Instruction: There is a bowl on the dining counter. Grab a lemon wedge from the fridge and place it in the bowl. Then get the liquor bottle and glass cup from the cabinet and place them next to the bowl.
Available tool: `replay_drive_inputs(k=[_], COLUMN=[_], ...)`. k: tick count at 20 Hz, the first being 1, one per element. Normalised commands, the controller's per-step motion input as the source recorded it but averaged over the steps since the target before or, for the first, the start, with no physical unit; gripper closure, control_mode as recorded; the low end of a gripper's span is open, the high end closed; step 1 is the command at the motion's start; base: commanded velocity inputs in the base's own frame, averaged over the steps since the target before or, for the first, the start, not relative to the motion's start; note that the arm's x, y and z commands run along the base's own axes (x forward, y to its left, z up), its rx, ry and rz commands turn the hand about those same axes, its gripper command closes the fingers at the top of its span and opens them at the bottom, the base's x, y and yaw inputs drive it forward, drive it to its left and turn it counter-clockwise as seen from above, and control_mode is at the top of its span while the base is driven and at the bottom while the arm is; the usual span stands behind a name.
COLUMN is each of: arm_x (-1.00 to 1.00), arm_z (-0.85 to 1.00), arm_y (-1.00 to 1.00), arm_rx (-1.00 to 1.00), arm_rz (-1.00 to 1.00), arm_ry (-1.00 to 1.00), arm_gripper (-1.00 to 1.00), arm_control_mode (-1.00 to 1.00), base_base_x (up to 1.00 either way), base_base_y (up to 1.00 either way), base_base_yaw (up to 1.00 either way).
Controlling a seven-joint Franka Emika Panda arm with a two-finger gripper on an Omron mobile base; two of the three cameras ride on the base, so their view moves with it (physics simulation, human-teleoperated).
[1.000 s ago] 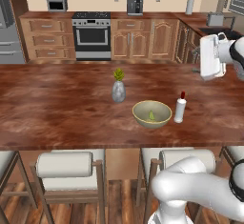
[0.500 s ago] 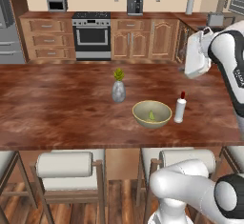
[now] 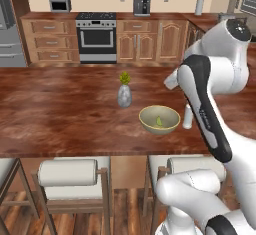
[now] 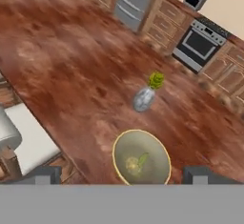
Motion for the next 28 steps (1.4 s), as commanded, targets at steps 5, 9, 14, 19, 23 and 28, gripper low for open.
replay_drive_inputs(k=[5,9,14,19,23,28], arm_x=[-0.55,-0.59,-0.59,-0.53,-0.28,-0.11], arm_z=[0.0,0.0,0.0,-0.01,-0.33,-0.31], arm_y=[0.03,-0.28,-0.34,-0.05,0.0,0.0], arm_rx=[0.08,0.15,0.12,0.04,0.05,0.05], arm_rz=[-0.57,-0.49,-0.33,-0.09,0.0,0.06], arm_ry=[0.27,0.26,0.25,0.1,0.01,0.0], arm_gripper=[-1.0,-1.0,-1.0,-1.0,-1.0,-1.0], arm_control_mode=[-1.0,-1.0,-1.0,-1.0,-1.0,-1.0], base_base_x=[0.0,0.0,0.0,0.0,0.0,0.0], base_base_y=[0.0,0.0,0.0,0.0,0.0,0.0], base_base_yaw=[0.0,0.0,0.0,0.0,0.0,0.0])
